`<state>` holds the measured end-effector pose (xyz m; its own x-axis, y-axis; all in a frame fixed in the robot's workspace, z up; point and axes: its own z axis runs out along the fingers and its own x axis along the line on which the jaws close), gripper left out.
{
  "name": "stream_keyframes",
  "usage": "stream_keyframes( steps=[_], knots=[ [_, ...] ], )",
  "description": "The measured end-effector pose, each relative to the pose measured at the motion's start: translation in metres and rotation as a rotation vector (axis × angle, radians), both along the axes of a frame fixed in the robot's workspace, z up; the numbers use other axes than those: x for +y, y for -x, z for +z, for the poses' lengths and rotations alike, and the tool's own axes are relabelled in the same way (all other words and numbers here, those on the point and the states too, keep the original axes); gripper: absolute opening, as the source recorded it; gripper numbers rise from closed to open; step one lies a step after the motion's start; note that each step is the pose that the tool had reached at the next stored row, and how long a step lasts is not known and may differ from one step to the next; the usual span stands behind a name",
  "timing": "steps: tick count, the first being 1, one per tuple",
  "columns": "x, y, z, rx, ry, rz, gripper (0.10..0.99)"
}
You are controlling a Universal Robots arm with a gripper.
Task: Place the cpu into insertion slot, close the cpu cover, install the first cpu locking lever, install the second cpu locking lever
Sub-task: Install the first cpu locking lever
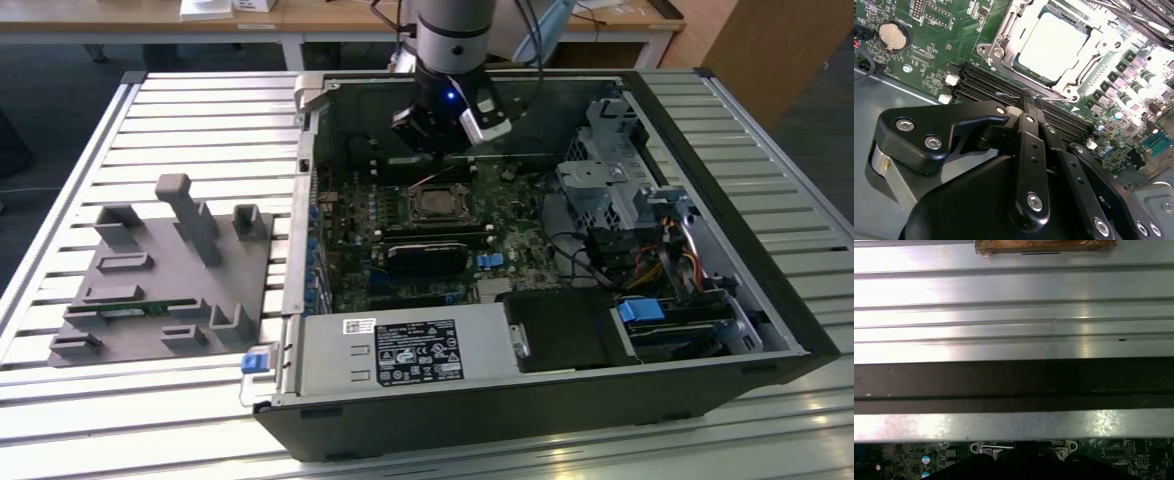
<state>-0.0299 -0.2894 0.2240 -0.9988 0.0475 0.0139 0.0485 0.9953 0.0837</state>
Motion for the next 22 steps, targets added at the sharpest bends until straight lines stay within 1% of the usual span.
stream_keyframes(
  steps=[10,18,22],
  knots=[
    [0.0020,-0.0064,-0.0032,0.0000,0.000,0.000,0.106],
    [0.0031,-0.0112,-0.0083,0.0000,0.000,0.000,0.106],
    [0.0034,-0.0147,-0.0127,0.0000,0.000,0.000,0.106]
  ],
)
